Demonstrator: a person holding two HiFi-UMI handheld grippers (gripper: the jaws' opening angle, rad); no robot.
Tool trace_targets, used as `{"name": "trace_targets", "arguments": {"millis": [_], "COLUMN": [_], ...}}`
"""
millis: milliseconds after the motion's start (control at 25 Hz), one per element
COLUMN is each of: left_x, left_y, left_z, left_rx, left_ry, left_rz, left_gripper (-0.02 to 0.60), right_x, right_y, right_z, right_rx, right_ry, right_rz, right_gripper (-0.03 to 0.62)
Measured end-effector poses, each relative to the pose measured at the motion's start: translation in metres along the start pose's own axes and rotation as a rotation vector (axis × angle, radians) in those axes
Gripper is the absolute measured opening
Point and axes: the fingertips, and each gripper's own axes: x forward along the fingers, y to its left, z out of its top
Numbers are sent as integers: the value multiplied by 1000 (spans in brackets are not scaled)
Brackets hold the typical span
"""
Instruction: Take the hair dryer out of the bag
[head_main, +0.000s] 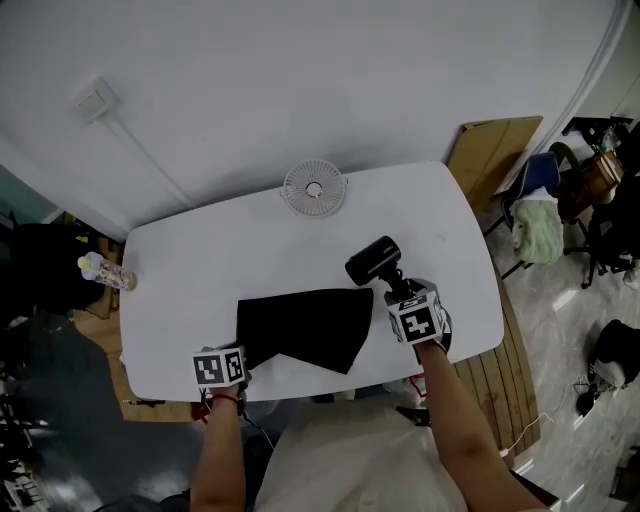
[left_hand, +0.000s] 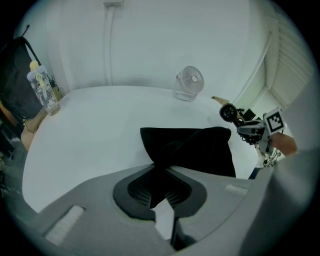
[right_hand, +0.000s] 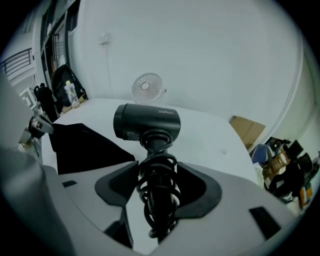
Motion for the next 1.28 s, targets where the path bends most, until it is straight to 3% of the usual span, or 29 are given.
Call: {"name": "trace_targets", "arguments": {"millis": [160,520,1120,1200,1280], "left_x": [2,7,6,5,3], "left_y": [-2,-3,-3,-7,-10], "left_z": [-1,1,1,3,6], "left_rx": [-1,-19,1,22,48], "left_ry": [0,-4,-15,-22,-34], "left_rz": [-7,-23,-41,-53,-59], "left_gripper": [25,25,26,62,145], "right_x": [22,44,39,33,27], "right_y": [1,0,4,3,1], "right_z": [10,7,11,14,15], "right_rx": [98,152,187,193,197], "right_ry": [-11,65,16,2,-13], "right_rz": [-32,-100,-23,-16,-15], "right_gripper": [247,249,252,265,267]}}
